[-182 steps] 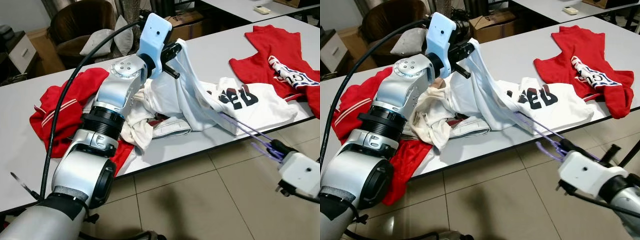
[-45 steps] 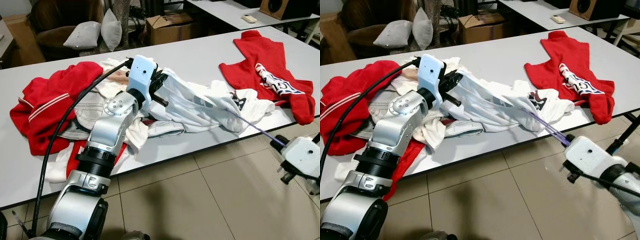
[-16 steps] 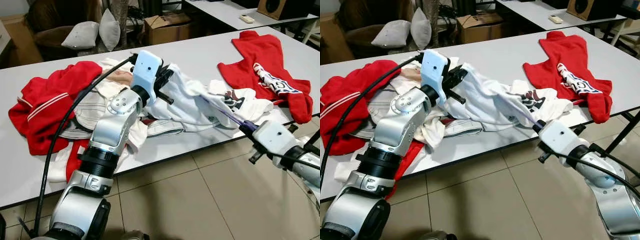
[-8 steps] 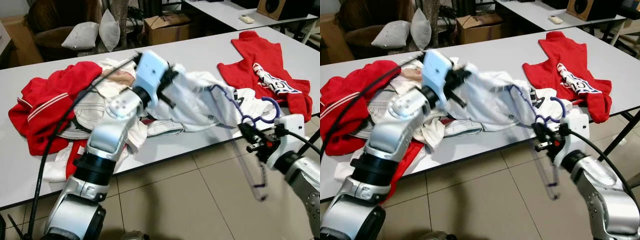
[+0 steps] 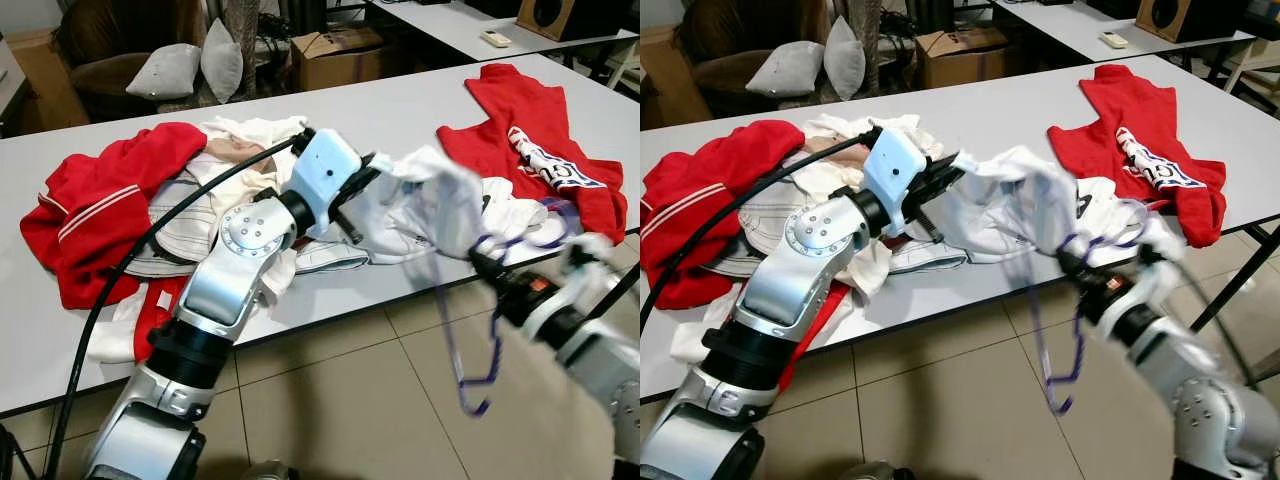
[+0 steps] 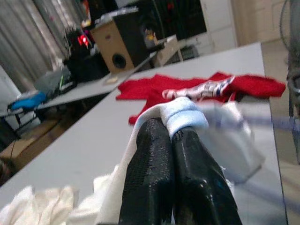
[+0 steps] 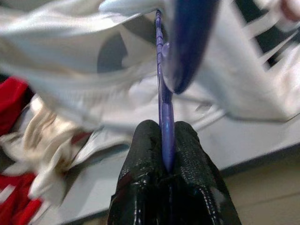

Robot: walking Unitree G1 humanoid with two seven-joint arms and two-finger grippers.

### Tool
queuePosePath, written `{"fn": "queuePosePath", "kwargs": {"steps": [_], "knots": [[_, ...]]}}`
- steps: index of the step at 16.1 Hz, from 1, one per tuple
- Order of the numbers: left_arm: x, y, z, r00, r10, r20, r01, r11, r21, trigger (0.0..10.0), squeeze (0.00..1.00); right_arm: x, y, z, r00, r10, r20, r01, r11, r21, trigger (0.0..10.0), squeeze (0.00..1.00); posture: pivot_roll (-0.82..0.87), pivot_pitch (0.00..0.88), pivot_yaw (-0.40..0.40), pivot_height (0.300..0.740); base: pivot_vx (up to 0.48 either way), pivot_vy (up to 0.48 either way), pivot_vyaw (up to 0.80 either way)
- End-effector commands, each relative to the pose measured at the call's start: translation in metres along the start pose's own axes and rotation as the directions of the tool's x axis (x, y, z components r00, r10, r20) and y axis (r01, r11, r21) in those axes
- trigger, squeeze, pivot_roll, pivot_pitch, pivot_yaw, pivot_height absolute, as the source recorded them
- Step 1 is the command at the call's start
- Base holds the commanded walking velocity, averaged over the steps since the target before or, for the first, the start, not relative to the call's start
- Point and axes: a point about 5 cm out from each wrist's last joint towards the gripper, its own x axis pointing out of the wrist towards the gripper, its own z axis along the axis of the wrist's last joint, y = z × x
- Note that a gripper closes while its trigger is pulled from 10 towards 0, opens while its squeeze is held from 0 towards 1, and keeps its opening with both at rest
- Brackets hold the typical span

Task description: Hang hanger

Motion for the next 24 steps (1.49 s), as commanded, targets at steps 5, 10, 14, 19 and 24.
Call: {"fn": "queuePosePath", "kwargs": {"steps": [5, 10, 14, 19, 24], "knots": [[0.0, 0.008, 0.033, 0.977, 0.056, 0.206, -0.055, 0.998, -0.01, 0.0, 0.0, 0.004, 0.013, -0.025, 0.987, 0.08, -0.14, -0.072, 0.996, 0.059, 10.0, 0.0, 0.04, 0.0, 0.049, 0.74, 0.0, 0.0, 0.0], [-0.006, -0.006, 0.032, 0.968, -0.118, 0.221, 0.116, 0.993, 0.019, 0.0, 0.0, 0.009, 0.006, -0.016, 0.997, 0.028, -0.066, -0.018, 0.99, 0.142, 10.0, 0.0, 0.05, 0.0, 0.056, 0.74, 0.0, 0.0, 0.0], [-0.014, -0.015, 0.007, 0.968, -0.238, 0.077, 0.235, 0.971, 0.041, 0.0, 0.0, 0.011, -0.029, 0.013, 0.978, -0.174, 0.119, 0.122, 0.926, 0.357, 10.0, 0.0, 0.04, 0.0, 0.07, 0.74, 0.0, 0.0, 0.0], [-0.021, -0.005, -0.038, 0.985, -0.108, -0.132, 0.108, 0.994, -0.003, 0.0, 0.0, 0.028, -0.03, 0.051, 0.933, -0.195, 0.302, -0.001, 0.839, 0.544, 10.0, 0.0, 0.05, 0.0, 0.066, 0.74, 0.0, 0.0, 0.0], [-0.034, -0.027, -0.06, 0.95, -0.226, -0.216, 0.223, 0.974, -0.04, 0.0, 0.0, 0.045, -0.032, 0.076, 0.855, -0.294, 0.428, -0.082, 0.737, 0.67, 10.0, 0.0, 0.06, 0.0, 0.062, 0.74, 0.0, 0.0, 0.0]]}}
